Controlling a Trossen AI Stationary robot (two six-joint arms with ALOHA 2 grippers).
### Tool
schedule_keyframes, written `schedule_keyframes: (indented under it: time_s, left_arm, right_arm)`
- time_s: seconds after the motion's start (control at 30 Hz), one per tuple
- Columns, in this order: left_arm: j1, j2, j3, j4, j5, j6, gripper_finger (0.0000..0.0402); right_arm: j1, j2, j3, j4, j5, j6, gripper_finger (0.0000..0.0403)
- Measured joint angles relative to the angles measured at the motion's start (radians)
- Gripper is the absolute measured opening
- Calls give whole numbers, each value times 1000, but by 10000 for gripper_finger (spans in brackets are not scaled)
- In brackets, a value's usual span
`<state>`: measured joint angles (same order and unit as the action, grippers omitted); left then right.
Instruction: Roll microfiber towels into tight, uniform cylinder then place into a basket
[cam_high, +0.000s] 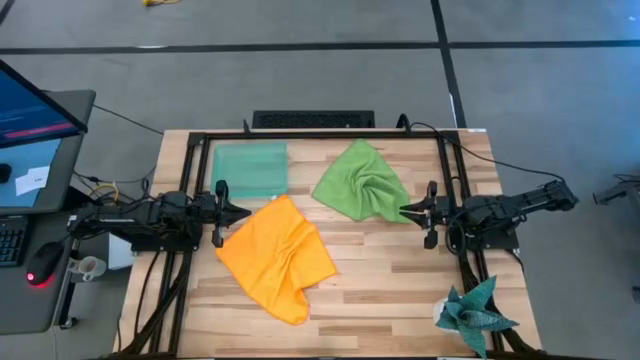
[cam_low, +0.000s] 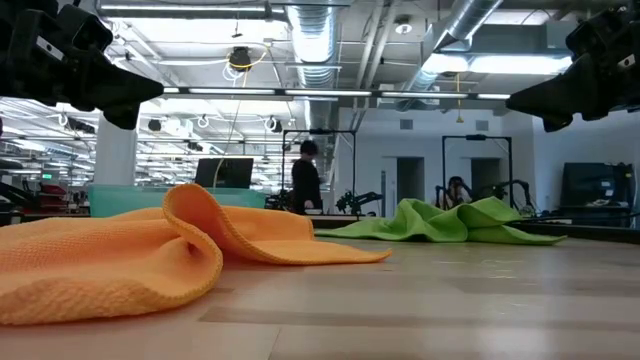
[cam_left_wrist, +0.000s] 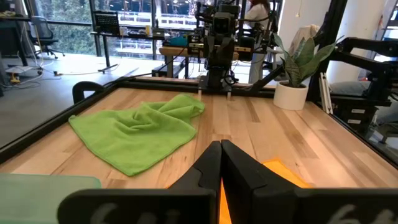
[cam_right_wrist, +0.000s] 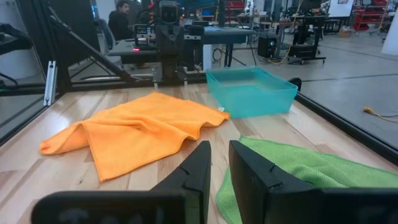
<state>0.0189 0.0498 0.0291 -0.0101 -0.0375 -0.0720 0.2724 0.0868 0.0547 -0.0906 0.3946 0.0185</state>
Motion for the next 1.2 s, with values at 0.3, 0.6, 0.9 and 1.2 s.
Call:
schedule_keyframes:
  time_s: [0.3, 0.6, 0.9, 1.2]
  left_arm:
    - [0, 0, 0, 0, 0, 0, 1]
    - [0, 0, 0, 0, 0, 0, 1]
    - [0, 0, 0, 0, 0, 0, 1]
    - [0, 0, 0, 0, 0, 0, 1]
  right_arm:
    - [0, 0, 0, 0, 0, 0, 79]
    - [0, 0, 0, 0, 0, -45, 79]
    - [0, 0, -3, 15, 0, -45, 79]
    - [0, 0, -3, 105, 0, -45, 79]
